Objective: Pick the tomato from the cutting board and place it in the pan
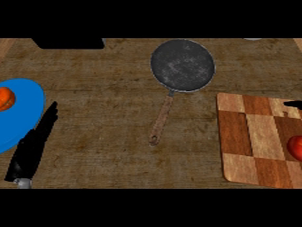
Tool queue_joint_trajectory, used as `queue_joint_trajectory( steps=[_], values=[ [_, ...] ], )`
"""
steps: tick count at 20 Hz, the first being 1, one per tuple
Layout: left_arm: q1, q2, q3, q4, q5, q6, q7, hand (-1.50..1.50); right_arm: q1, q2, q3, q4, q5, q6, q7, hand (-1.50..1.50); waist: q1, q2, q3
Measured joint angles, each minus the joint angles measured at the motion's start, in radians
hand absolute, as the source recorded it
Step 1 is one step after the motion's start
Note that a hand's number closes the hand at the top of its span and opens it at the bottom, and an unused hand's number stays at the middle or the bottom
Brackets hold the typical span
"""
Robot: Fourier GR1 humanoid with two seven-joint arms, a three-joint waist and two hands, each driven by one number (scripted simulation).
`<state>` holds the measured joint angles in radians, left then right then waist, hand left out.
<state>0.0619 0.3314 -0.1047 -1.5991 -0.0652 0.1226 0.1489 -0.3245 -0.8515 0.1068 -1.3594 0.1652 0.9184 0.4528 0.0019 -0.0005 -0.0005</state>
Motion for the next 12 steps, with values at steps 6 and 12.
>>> queue_joint_trajectory(
  steps=[6,12],
  values=[
    [-0.001,-0.026,0.016,0.024,-0.024,-0.018,-0.023,0.00,0.003,0.036,-0.004,0.037,0.100,0.012,-0.015,-1.50,0.001,0.001,0.001],
    [0.011,-0.042,0.036,0.007,-0.041,-0.041,-0.015,0.00,0.030,0.079,-0.014,0.039,0.183,0.020,-0.026,-1.50,0.001,0.000,0.000]
  ],
)
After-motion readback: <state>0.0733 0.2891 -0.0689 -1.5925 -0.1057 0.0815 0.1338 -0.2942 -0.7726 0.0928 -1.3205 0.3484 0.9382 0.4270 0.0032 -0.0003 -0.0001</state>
